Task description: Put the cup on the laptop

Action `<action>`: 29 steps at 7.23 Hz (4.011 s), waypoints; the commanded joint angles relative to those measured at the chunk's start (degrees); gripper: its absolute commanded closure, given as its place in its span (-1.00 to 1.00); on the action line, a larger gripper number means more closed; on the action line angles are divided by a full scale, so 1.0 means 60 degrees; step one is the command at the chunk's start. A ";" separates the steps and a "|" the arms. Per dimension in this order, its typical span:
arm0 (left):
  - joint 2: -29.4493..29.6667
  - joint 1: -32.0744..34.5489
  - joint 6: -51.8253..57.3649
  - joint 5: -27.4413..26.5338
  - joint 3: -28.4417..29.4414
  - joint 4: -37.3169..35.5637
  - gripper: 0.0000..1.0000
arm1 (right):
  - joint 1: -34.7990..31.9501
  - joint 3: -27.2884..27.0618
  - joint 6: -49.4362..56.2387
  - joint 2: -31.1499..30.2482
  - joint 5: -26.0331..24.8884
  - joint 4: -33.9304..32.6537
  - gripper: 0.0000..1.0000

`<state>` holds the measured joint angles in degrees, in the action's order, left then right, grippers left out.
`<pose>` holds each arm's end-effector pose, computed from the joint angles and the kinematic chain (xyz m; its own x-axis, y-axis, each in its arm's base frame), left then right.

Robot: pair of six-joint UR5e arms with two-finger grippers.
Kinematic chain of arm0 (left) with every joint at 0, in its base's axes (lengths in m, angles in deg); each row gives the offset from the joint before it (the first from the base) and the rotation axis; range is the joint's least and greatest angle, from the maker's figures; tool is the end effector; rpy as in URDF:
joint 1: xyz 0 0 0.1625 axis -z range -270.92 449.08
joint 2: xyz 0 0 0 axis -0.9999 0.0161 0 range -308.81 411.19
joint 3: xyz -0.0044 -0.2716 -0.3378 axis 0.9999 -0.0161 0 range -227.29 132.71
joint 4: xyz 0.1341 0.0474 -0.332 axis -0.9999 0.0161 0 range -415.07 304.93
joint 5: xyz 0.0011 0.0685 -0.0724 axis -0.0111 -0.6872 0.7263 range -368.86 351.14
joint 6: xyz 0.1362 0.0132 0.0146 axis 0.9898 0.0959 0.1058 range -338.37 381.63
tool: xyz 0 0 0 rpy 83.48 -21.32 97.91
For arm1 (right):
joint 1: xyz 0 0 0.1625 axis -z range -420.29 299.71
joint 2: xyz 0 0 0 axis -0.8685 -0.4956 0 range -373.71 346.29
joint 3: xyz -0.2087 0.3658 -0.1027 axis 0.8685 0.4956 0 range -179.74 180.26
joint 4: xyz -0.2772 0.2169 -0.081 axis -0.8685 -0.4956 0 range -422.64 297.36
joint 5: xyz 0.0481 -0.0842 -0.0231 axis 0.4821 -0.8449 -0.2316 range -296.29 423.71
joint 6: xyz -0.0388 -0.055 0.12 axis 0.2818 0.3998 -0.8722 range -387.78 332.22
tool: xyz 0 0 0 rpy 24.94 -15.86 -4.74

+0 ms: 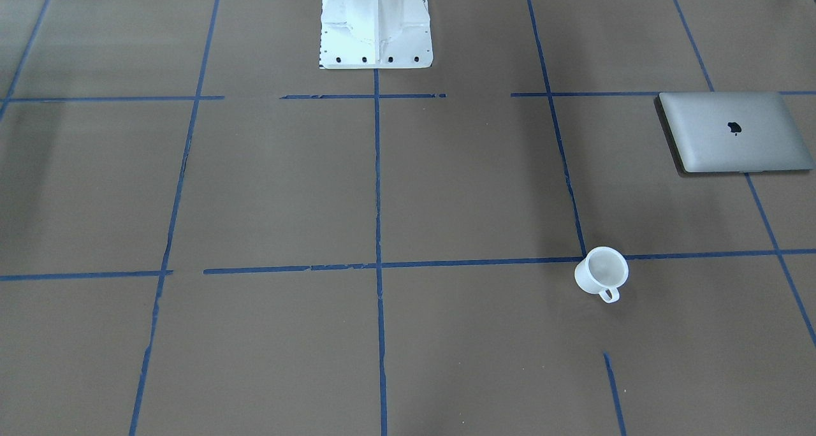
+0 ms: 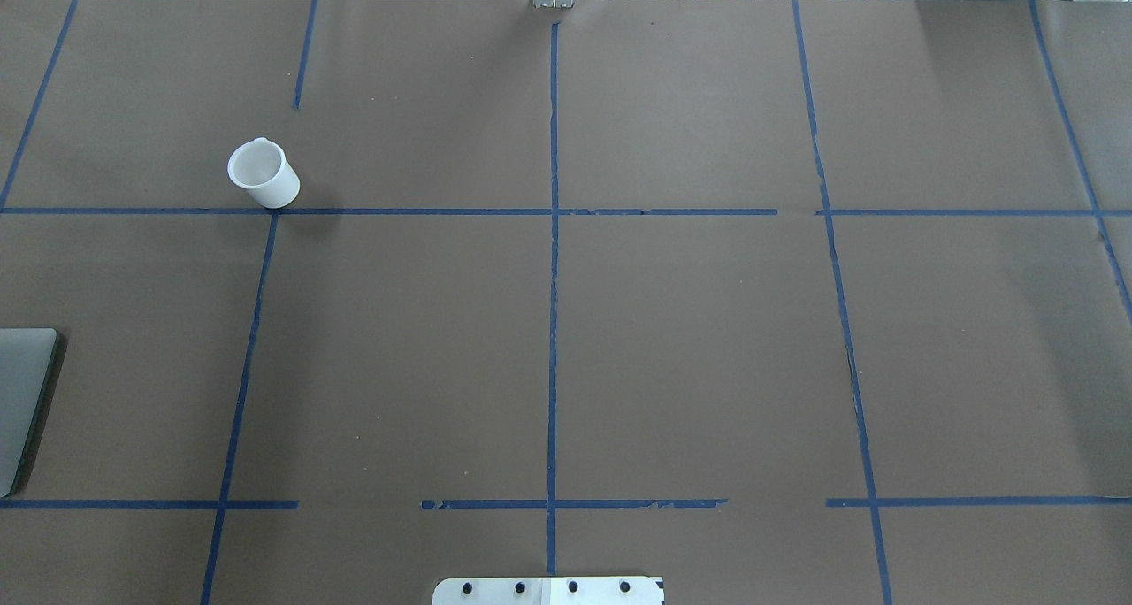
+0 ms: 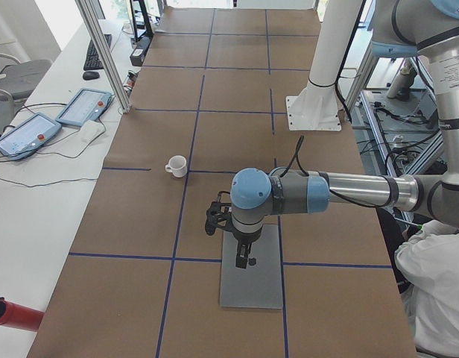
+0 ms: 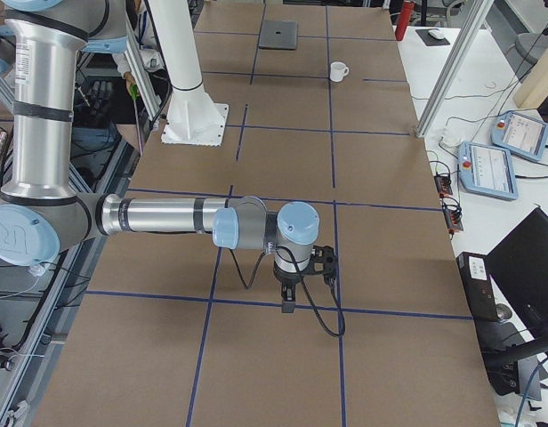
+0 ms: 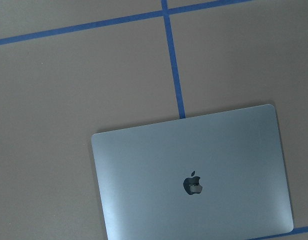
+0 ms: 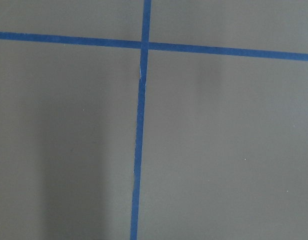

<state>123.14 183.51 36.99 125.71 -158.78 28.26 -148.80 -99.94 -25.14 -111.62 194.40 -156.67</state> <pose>-0.0594 -0.2910 0.6580 0.7025 0.1724 -0.6905 -0.1129 0.9849 0.1311 0.0338 -0.3732 0.6858 0.7565 -0.0459 0.6524 0.0609 0.9981 -0.0005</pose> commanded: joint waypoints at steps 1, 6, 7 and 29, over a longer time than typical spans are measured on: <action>0.0049 -0.0065 0.0003 0.0029 -0.0052 0.0013 -1.00 | 0.0000 0.0000 0.0000 0.0000 0.0000 -0.0002 -1.00; 0.0238 -0.0167 -0.0477 0.1485 0.0079 0.0115 -1.00 | 0.0000 0.0000 0.0000 0.0000 0.0000 -0.0002 -1.00; 0.0994 -0.0661 -0.1176 0.1567 0.0094 0.0362 -1.00 | 0.0000 0.0000 0.0000 0.0000 0.0000 0.0013 -1.00; 0.8736 -0.6394 -1.2946 -0.2212 0.7639 0.5433 1.00 | 0.0000 0.0000 0.0000 0.0000 0.0000 0.0013 -1.00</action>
<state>175.45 145.08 -40.79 113.05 -112.81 60.86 -148.80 -99.94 -25.14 -111.62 194.40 -156.62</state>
